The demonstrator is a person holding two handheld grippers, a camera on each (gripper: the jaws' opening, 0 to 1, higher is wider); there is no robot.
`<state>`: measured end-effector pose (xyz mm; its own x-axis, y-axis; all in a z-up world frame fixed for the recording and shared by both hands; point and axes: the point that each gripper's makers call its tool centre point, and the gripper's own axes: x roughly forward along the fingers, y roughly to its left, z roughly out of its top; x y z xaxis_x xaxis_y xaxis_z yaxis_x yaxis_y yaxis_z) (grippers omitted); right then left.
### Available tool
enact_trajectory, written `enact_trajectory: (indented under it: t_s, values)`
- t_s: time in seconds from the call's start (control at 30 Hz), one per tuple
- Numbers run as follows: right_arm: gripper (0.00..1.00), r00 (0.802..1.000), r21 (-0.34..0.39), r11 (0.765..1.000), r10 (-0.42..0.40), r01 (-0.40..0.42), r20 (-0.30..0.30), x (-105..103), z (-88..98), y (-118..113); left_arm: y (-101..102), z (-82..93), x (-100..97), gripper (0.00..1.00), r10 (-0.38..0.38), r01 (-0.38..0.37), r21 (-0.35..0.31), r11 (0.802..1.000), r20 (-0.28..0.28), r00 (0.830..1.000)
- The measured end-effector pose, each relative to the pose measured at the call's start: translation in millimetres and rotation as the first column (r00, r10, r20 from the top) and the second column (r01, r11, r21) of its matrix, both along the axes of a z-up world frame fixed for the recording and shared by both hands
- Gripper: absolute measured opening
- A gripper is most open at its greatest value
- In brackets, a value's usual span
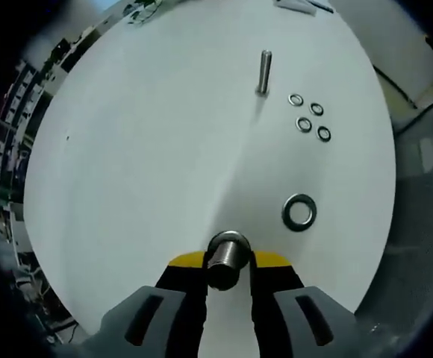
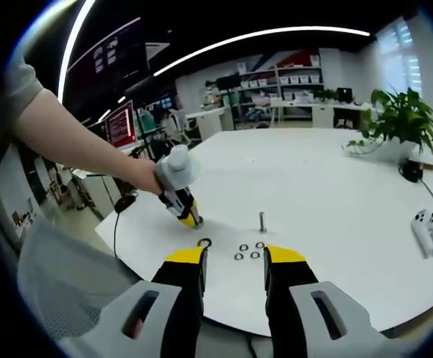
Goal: Place the washer onto the threaded stud by aligning its center hole with the stud, sliding it down to the base, and recovering from edge contact or off-axis alignment until the washer reaches the visible bottom stop.
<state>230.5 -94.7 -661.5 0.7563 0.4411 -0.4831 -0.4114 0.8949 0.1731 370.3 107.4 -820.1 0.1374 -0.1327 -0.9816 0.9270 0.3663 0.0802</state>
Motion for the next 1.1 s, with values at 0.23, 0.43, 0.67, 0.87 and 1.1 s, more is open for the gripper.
enact_trajectory:
  t_s: [0.23, 0.43, 0.67, 0.87, 1.1]
  values:
    - [0.33, 1.000, -0.004, 1.000, 0.000, 0.000, -0.005, -0.1, -1.1, -0.2, -1.0, -2.6, -2.2, 0.20, 0.019, -0.019, -0.019, 1.000, -0.015, 1.000]
    - [0.33, 1.000, -0.002, 1.000, -0.001, 0.001, -0.008, -0.2, -1.4, -0.1, -0.8, -2.9, 2.2, 0.23, 0.068, -0.068, -0.065, 0.996, 0.008, 0.998]
    - [0.32, 1.000, 0.003, 1.000, 0.004, -0.004, -0.004, -0.3, -0.5, 0.9, 2.1, 6.0, 3.4, 0.29, 0.118, -0.112, -0.113, 0.987, 0.050, 0.992]
    - [0.32, 1.000, 0.006, 1.000, 0.012, -0.012, -0.004, -0.6, -0.5, 2.5, 7.4, 12.8, -6.7, 0.29, 0.257, -0.247, -0.197, 0.949, 0.023, 0.966]
    - [0.32, 1.000, 0.009, 1.000, 0.020, -0.020, -0.002, -0.8, 0.2, 4.0, 7.8, 10.2, -24.5, 0.30, 0.257, -0.244, -0.214, 0.946, 0.034, 0.966]
